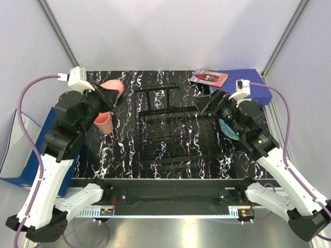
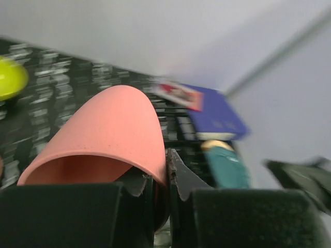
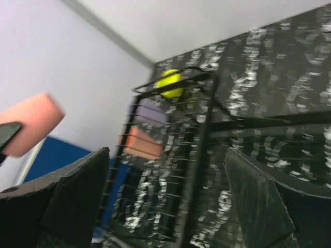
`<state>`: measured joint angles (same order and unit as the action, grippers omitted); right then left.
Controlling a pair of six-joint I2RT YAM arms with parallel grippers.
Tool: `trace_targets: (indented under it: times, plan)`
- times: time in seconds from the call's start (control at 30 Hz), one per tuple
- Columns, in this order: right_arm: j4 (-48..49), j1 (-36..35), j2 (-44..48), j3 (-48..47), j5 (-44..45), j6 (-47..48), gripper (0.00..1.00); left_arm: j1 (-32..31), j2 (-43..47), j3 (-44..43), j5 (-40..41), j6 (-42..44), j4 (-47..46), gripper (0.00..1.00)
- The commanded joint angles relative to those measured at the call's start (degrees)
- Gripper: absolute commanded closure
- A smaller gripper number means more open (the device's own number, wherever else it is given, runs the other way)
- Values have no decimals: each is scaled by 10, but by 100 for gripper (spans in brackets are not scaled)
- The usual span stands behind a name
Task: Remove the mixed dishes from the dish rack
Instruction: Place the cup at the center of the board.
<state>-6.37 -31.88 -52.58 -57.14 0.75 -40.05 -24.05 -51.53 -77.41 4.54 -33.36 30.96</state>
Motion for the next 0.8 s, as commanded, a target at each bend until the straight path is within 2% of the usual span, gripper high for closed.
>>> trace_targets:
  times: [0.0,0.2,0.4,0.77]
  plan:
    - [-78,-2,17,10,109,45,0,43,-52,-36,181,45,179,100]
    - [-88,-2,20,16,106,57,0,153,-124,-2,110,63,190,100]
    - [-94,-2,39,35,112,63,0,202,-195,4,106,78,185,100]
    - [-92,-2,38,55,108,61,0,217,-285,-26,74,71,166,100]
